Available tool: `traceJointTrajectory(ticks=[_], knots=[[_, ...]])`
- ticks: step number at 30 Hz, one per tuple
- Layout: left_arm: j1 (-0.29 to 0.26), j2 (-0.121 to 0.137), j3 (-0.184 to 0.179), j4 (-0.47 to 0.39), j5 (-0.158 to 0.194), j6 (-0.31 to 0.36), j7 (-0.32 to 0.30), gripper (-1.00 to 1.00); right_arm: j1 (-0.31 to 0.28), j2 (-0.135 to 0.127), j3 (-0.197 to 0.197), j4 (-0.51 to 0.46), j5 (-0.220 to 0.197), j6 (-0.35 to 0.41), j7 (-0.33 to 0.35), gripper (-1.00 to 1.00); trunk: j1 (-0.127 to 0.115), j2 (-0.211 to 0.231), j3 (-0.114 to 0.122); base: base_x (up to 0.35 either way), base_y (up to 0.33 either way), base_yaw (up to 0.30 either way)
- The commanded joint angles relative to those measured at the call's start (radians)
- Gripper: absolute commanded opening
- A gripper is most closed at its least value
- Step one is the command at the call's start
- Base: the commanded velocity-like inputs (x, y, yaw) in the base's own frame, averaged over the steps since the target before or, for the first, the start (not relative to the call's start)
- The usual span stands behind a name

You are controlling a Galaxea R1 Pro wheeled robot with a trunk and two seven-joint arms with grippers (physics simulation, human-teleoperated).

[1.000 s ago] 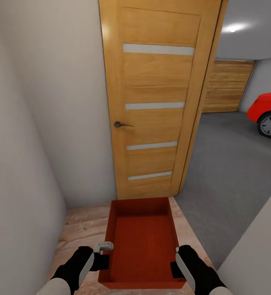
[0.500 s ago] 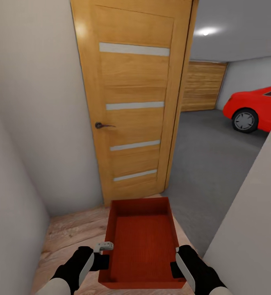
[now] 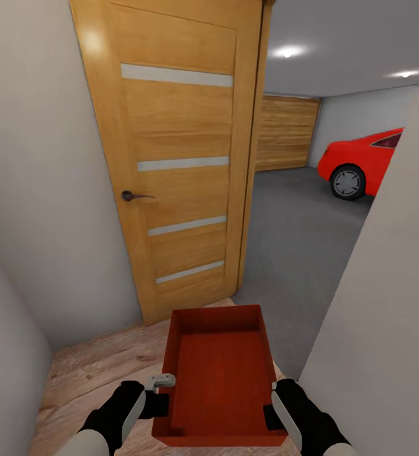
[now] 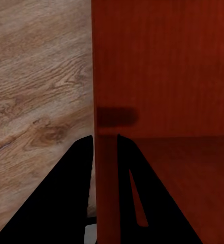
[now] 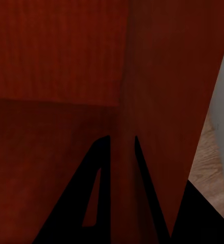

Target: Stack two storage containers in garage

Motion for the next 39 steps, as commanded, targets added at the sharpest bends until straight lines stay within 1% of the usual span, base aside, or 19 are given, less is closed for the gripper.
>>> traceJointTrajectory(ticks=[1,16,28,32,36,39], knots=[[0.0,-0.002,0.002,-0.001,0.017,0.007,-0.003,-1.0,-0.001,0.013,0.002,-0.002,-0.067,-0.01,-0.004,-1.0,0.0,-0.001,-0.001,0.089,0.16,-0.022],[0.0,-0.002,0.002,-0.001,0.017,0.007,-0.003,-1.0,-0.001,0.013,0.002,-0.002,-0.067,-0.01,-0.004,-1.0,0.0,-0.001,-0.001,0.161,0.248,-0.002],[0.0,-0.002,0.002,-0.001,0.015,0.007,-0.003,-1.0,-0.001,0.013,0.002,-0.002,-0.067,-0.01,-0.004,-1.0,0.0,-0.001,-0.001,0.221,0.199,0.0],[0.0,-0.002,0.002,-0.001,0.016,0.007,-0.003,-1.0,-0.001,0.013,0.002,-0.002,-0.067,-0.01,-0.004,-1.0,0.0,-0.001,-0.001,0.196,0.108,0.0],[0.0,-0.002,0.002,-0.001,0.015,0.007,-0.003,-1.0,-0.001,0.013,0.002,-0.002,-0.067,-0.01,-0.004,-1.0,0.0,-0.001,-0.001,0.05,0.017,-0.01],[0.0,-0.002,0.002,-0.001,0.015,0.007,-0.003,-1.0,-0.001,0.013,0.002,-0.002,-0.067,-0.01,-0.004,-1.0,0.0,-0.001,-0.001,0.007,0.002,-0.179]])
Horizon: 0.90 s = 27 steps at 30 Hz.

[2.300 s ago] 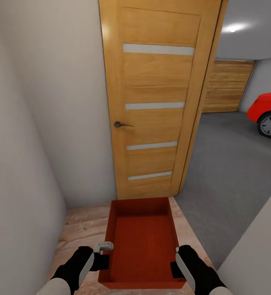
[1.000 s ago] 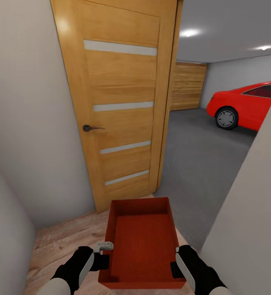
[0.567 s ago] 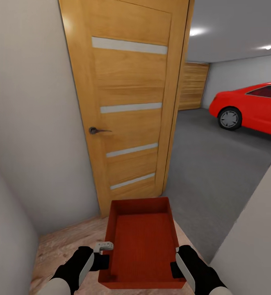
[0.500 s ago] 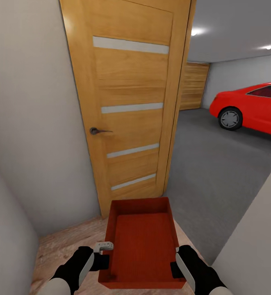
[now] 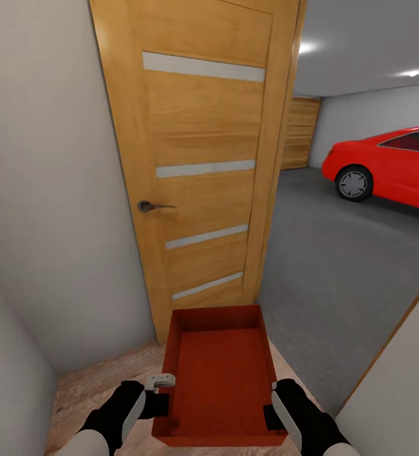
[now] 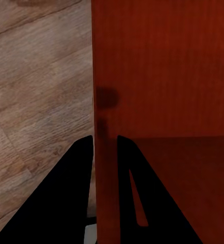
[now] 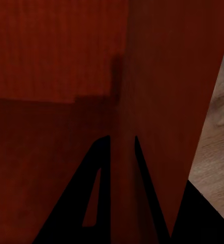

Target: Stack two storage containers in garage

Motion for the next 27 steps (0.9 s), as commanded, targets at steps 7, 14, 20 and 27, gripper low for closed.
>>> traceJointTrajectory(ticks=[7,14,20,27], knots=[[0.001,-0.002,0.002,-0.001,0.016,0.007,-0.003,-1.0,-0.001,0.014,0.002,-0.002,-0.066,-0.01,-0.004,-1.0,0.0,-0.001,-0.001,0.001,0.0,-0.269],[0.001,-0.002,0.002,-0.001,0.017,0.007,-0.003,-1.0,-0.001,0.014,0.002,-0.002,-0.066,-0.01,-0.004,-1.0,0.0,-0.001,-0.001,0.0,0.0,-0.281],[0.001,-0.002,0.001,-0.001,0.017,0.007,-0.003,-1.0,-0.001,0.014,0.002,-0.002,-0.066,-0.01,-0.004,-1.0,0.0,-0.001,-0.001,0.0,0.0,-0.273],[0.001,-0.002,0.001,-0.001,0.017,0.007,-0.003,-1.0,-0.001,0.014,0.002,-0.002,-0.066,-0.01,-0.004,-1.0,0.0,-0.001,-0.001,0.0,0.0,-0.256]])
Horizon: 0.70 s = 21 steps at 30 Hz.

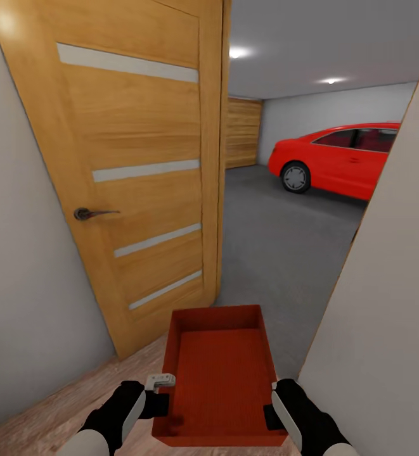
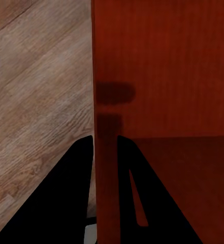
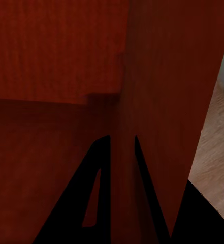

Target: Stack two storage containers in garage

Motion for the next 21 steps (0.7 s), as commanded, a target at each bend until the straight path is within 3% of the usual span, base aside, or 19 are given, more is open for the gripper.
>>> traceJointTrajectory(ticks=[1,9,21], knots=[[0.001,-0.002,0.002,-0.001,0.016,0.007,-0.003,-1.0,-0.001,0.014,0.002,-0.002,-0.066,-0.01,-0.004,-1.0,0.0,-0.001,-0.001,0.0,0.0,-0.227],[0.001,-0.002,0.002,-0.001,0.016,0.007,-0.003,-1.0,-0.001,0.014,0.002,-0.001,-0.066,-0.009,-0.004,-1.0,0.0,-0.001,-0.001,0.021,0.019,-0.068],[0.001,-0.002,0.002,-0.001,0.016,0.007,-0.003,-1.0,-0.001,0.014,0.002,-0.001,-0.066,-0.01,-0.004,-1.0,0.0,-0.001,-0.001,0.219,0.196,-0.001]])
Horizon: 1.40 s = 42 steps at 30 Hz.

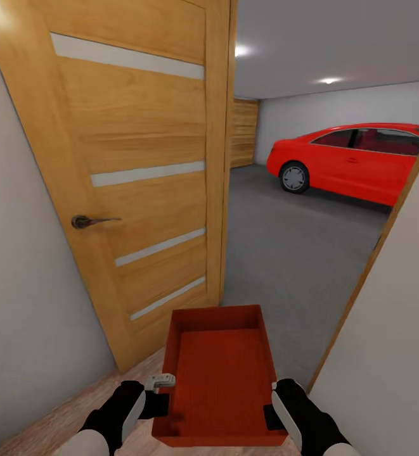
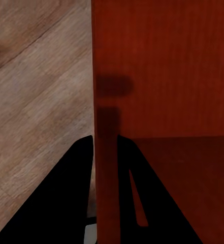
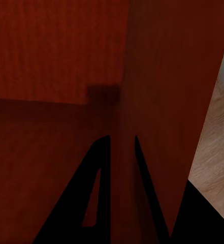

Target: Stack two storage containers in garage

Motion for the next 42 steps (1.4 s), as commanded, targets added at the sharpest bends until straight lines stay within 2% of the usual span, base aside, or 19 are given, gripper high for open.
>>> traceJointTrajectory(ticks=[1,12,36,42], knots=[[0.0,-0.002,0.001,-0.001,0.017,0.006,-0.003,-1.0,-0.001,0.014,0.001,-0.002,-0.065,-0.009,-0.004,-1.0,0.0,-0.001,-0.001,0.223,0.198,0.0],[0.0,-0.002,0.001,0.0,0.015,0.006,-0.003,-1.0,-0.001,0.014,0.001,-0.002,-0.065,-0.009,-0.004,-1.0,0.0,-0.001,-0.001,0.06,0.062,-0.028],[0.0,-0.002,0.001,0.0,0.015,0.006,-0.003,-1.0,-0.001,0.014,0.001,-0.002,-0.065,-0.009,-0.004,-1.0,0.0,-0.001,-0.001,0.0,0.0,-0.268],[0.0,-0.002,0.001,0.0,0.016,0.006,-0.003,-1.0,-0.001,0.014,0.001,-0.002,-0.065,-0.009,-0.004,-1.0,0.0,-0.001,-0.001,0.0,0.0,-0.102]])
